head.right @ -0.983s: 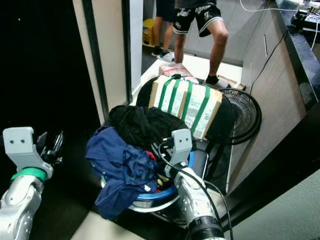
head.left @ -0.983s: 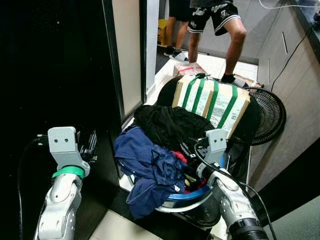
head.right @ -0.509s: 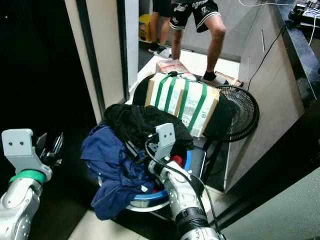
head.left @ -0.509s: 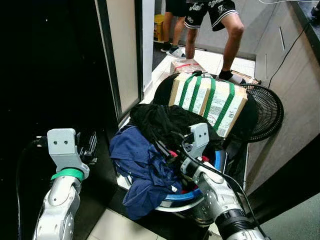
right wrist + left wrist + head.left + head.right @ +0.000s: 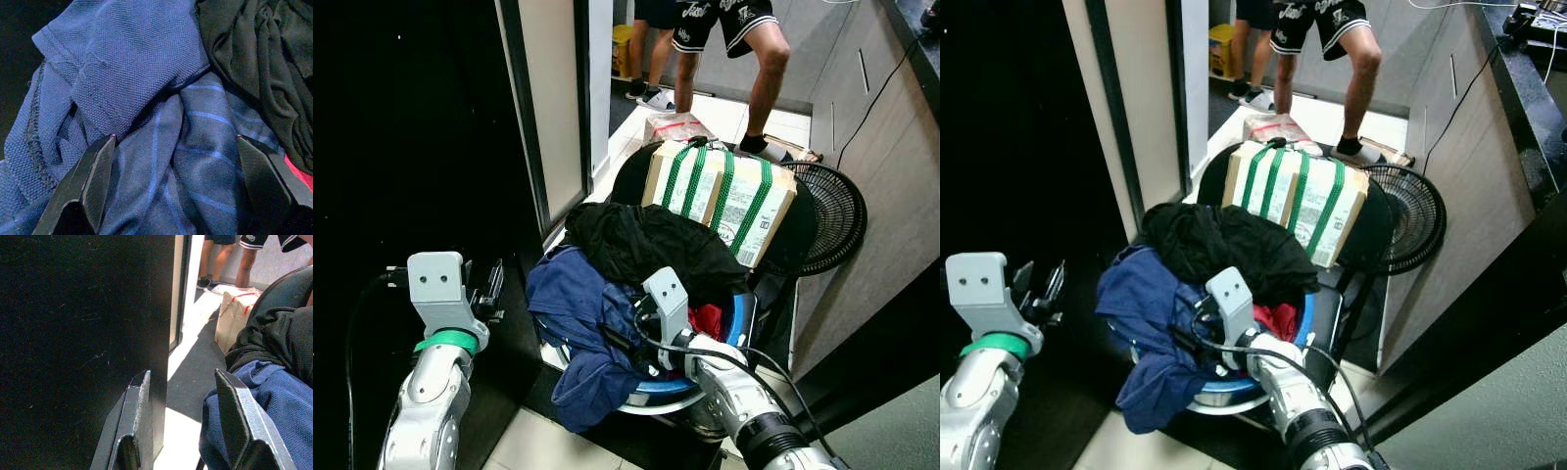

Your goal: Clothes washing

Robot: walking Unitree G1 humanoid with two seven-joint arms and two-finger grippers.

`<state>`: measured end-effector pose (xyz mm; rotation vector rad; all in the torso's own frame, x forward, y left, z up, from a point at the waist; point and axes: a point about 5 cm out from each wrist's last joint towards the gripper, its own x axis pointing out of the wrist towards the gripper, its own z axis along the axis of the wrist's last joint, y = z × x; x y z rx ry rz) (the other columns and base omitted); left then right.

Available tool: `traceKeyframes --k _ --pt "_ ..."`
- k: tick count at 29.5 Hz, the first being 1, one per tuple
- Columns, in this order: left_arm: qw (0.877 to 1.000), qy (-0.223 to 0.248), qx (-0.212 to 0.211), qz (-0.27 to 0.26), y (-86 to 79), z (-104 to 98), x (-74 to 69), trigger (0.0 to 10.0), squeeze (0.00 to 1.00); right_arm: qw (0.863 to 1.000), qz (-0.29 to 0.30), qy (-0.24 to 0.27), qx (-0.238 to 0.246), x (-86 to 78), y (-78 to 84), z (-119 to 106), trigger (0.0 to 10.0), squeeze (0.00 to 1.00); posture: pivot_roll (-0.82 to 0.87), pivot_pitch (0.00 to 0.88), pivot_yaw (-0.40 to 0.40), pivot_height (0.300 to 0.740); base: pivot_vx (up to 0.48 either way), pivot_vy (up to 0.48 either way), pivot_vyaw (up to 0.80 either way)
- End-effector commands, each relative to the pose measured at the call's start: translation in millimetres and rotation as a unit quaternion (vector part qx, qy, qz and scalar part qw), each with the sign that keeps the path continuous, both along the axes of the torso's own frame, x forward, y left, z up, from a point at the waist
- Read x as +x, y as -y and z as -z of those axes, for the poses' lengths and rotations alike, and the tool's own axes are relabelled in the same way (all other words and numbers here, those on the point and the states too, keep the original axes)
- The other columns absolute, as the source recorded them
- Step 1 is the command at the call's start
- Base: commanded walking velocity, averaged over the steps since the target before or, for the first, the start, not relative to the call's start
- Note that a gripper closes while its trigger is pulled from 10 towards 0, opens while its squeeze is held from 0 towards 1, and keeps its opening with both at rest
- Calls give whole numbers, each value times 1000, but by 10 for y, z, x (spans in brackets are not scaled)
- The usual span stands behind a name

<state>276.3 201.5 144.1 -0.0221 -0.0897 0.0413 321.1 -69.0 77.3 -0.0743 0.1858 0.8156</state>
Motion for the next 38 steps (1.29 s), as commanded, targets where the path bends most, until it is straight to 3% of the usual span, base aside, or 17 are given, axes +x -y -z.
traceKeyframes --k 1,2,4,5,6,32,34,35,38 --pt "1000 -7 7 2 -5 9 -12 10000 0 1000 -9 -17 -14 -64 4 114 10000 0 129 61 39 740 0 0 0" --pt "1000 -7 7 2 -5 8 -12 10000 0 1000 -8 -15 -14 -62 3 113 4863 0 129 61 39 740 0 0 0" --pt "1000 -7 7 2 -5 8 -12 10000 0 1000 -8 -15 -14 -62 3 113 4863 0 129 61 39 740 0 0 0" --pt "1000 -6 7 2 -8 6 -13 10000 0 1000 -9 -13 -9 -60 3 102 4000 0 129 61 39 740 0 0 0" --pt "1000 -5 7 1 -10 3 -12 10000 0 1000 -9 -9 -3 -59 4 87 0 0 129 61 39 740 0 0 0" --pt "1000 -3 8 3 -12 -12 21 10000 0 999 -18 2 42 -64 -18 19 0 0 130 41 43 740 0 0 0" --pt "1000 -2 8 3 -15 -17 25 10000 0 997 -18 10 81 -30 -27 -102 0 0 134 40 43 740 0 0 0" --pt "1000 -1 8 2 -20 -20 25 10000 0 991 -12 18 132 22 -23 -260 0 0 134 40 43 740 0 0 0" --pt "1000 -1 8 2 -23 -21 25 10000 0 986 -9 24 167 53 -15 -370 0 0 134 40 43 740 0 0 0"
